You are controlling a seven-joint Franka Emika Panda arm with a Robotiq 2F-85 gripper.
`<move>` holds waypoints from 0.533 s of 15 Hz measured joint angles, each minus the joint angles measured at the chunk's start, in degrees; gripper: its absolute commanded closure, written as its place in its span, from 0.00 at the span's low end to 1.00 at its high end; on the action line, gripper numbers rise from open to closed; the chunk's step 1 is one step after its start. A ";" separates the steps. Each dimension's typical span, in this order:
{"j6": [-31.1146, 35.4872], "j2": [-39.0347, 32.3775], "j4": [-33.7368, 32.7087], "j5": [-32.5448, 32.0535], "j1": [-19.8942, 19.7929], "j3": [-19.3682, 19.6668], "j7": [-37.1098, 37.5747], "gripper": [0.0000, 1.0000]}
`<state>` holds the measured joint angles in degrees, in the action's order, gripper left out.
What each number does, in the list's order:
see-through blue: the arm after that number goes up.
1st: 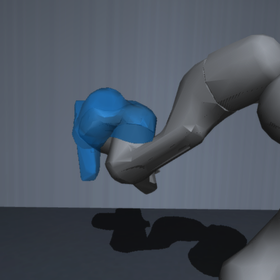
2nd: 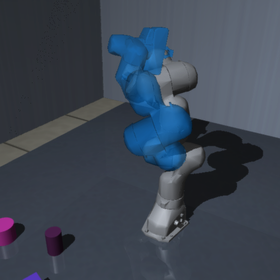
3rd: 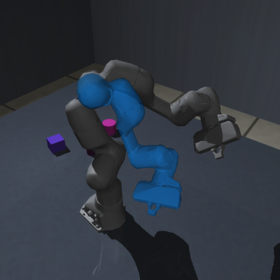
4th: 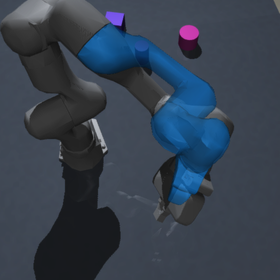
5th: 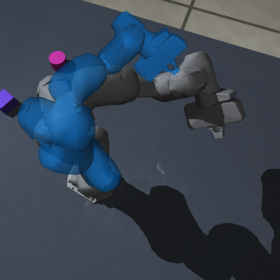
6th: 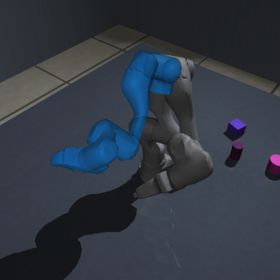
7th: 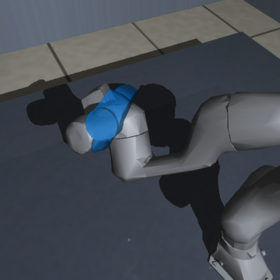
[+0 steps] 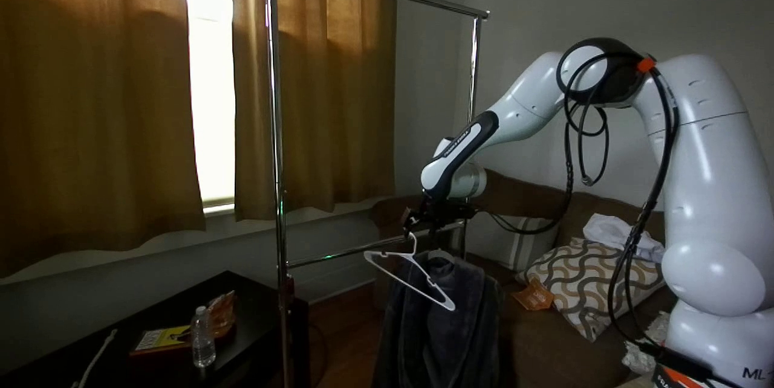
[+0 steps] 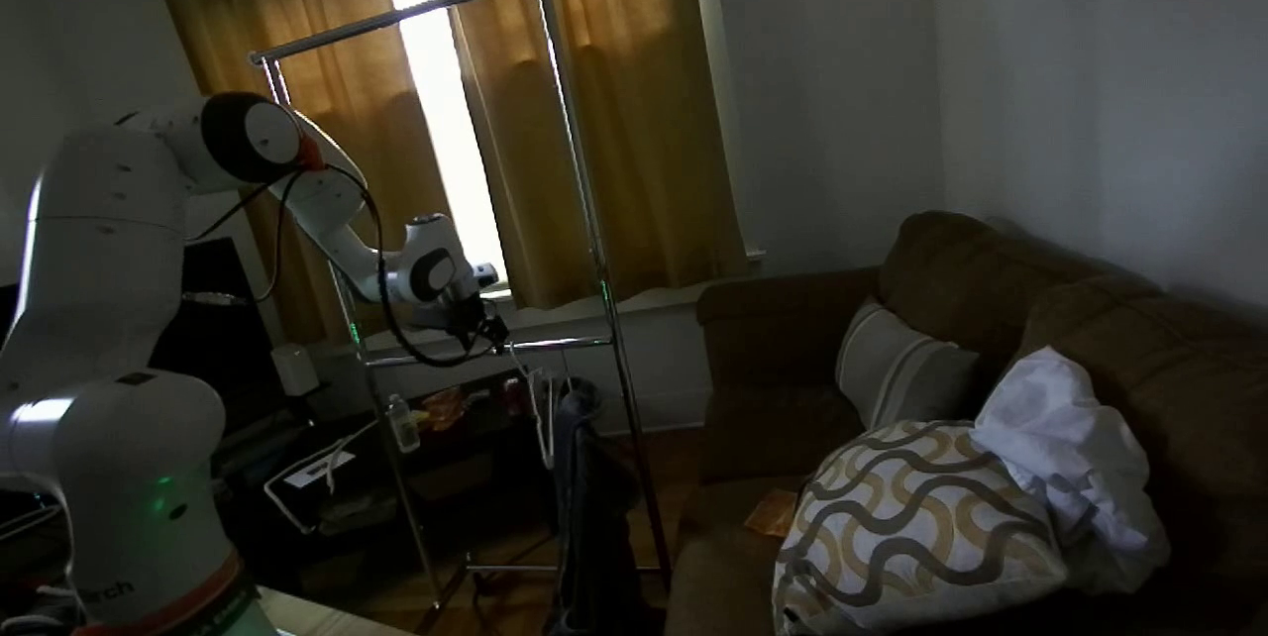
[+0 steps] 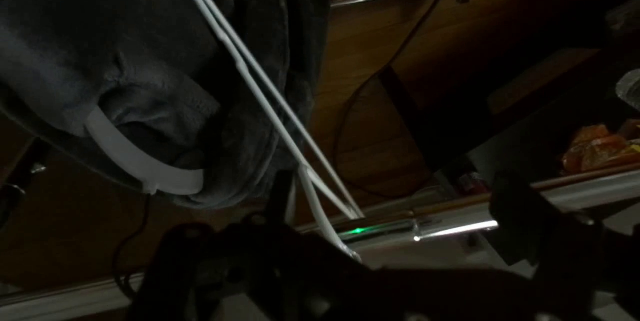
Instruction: Move the coat hanger to the lower rack
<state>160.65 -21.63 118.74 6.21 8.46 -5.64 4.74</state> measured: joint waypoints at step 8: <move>-11.67 15.30 4.00 1.10 -1.68 0.38 -2.65 0.00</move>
<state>148.98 -6.33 122.74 7.31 6.79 -5.26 2.09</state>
